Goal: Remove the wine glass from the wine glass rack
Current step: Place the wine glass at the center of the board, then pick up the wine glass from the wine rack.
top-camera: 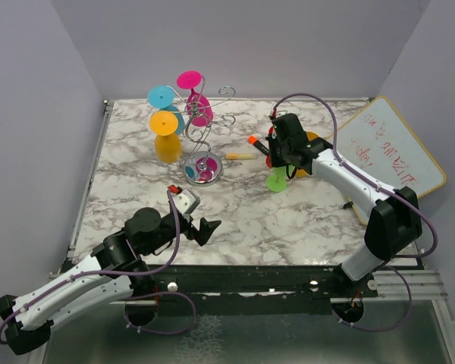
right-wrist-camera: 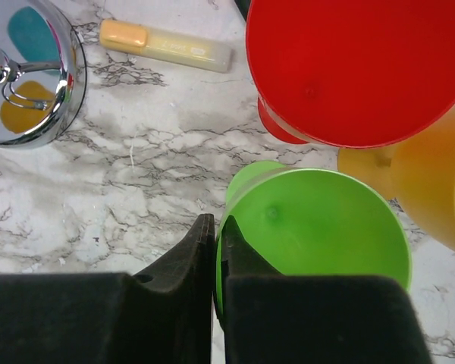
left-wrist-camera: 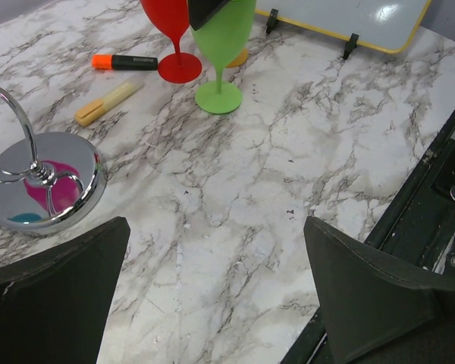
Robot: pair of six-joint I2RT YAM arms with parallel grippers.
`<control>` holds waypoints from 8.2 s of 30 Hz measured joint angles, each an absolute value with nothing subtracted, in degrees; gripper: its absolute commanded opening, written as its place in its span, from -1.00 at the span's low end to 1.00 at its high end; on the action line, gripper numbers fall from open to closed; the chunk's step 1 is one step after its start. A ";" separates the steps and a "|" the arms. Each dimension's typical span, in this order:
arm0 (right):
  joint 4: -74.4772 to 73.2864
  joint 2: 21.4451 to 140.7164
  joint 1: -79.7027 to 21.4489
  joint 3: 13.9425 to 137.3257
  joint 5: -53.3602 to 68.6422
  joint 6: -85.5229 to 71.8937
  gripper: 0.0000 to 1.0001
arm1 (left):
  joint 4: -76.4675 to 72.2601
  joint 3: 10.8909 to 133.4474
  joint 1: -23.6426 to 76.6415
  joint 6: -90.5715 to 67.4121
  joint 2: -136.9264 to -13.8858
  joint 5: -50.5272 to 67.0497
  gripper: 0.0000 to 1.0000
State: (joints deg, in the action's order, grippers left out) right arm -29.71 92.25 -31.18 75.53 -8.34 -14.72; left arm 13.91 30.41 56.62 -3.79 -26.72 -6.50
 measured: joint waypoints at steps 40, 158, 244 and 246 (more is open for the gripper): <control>-32.27 96.64 -31.94 82.67 -8.45 -13.47 -0.64 | 13.82 30.06 55.96 -3.57 -26.72 -6.52 0.98; -16.05 48.56 -33.82 56.47 -0.60 -35.75 0.49 | 38.41 87.22 0.82 -14.63 -64.05 7.70 0.48; -19.77 53.25 -33.82 57.93 -2.98 -31.42 0.50 | 11.38 59.07 0.82 -43.70 -52.71 15.88 -0.70; -19.84 53.25 -33.82 57.93 -2.98 -31.42 0.50 | 11.38 59.07 0.82 -43.70 -52.71 15.79 -0.72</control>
State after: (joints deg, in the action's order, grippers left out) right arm -19.84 53.25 -33.82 57.93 -2.98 -31.42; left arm 11.38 59.07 0.82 -43.70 -52.71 15.79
